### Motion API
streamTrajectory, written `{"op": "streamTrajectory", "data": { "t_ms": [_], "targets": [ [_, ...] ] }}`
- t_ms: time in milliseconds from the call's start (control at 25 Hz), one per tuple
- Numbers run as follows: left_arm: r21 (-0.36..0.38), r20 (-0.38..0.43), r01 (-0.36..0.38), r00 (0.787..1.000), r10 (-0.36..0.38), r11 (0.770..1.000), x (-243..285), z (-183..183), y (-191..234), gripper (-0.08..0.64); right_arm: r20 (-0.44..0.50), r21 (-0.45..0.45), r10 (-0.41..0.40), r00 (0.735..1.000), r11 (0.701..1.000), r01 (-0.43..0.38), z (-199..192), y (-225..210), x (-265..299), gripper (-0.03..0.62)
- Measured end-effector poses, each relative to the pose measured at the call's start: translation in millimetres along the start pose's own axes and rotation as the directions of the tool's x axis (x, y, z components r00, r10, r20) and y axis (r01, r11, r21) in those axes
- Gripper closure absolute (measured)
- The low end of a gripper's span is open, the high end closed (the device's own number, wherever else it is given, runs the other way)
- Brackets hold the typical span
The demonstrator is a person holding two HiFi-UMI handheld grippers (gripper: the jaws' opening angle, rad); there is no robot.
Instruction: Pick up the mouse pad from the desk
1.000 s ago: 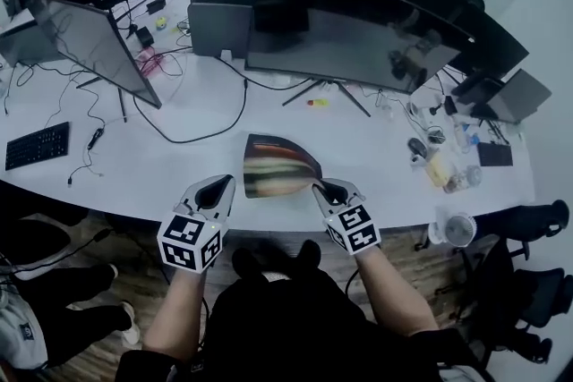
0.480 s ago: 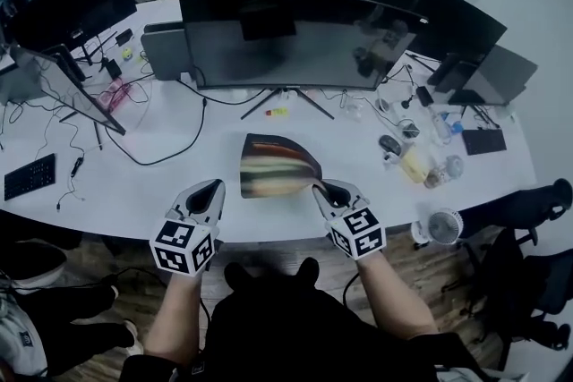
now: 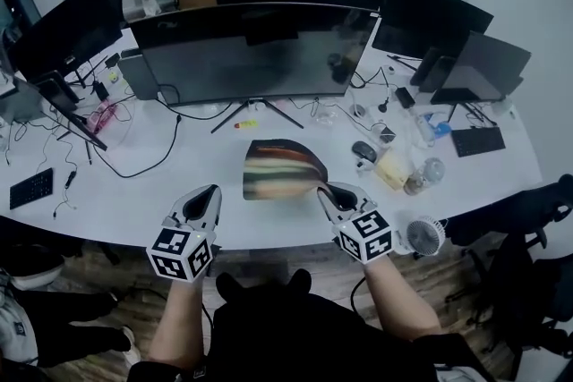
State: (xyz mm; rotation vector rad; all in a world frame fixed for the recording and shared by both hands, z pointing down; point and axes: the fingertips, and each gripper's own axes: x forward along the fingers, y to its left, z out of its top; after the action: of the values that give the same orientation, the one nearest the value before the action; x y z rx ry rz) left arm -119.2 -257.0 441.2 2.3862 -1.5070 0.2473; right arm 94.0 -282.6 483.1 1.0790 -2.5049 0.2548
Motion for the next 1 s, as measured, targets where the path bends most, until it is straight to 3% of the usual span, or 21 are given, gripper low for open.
{"op": "streamTrajectory", "data": {
  "t_ms": [480,1000],
  "targets": [
    [0.017,-0.005,0.004,1.000,-0.004,1.000,31,7,-71,0.552,0.081,0.110,-0.016,0.997,0.994,0.007,-14,-69,-65,0.557],
    [0.087,0.024,0.065,0.997,-0.067,0.994,38,40,-57,0.552,0.144,0.213,-0.110,0.983,0.974,0.077,12,-82,-79,0.557]
  ]
}}
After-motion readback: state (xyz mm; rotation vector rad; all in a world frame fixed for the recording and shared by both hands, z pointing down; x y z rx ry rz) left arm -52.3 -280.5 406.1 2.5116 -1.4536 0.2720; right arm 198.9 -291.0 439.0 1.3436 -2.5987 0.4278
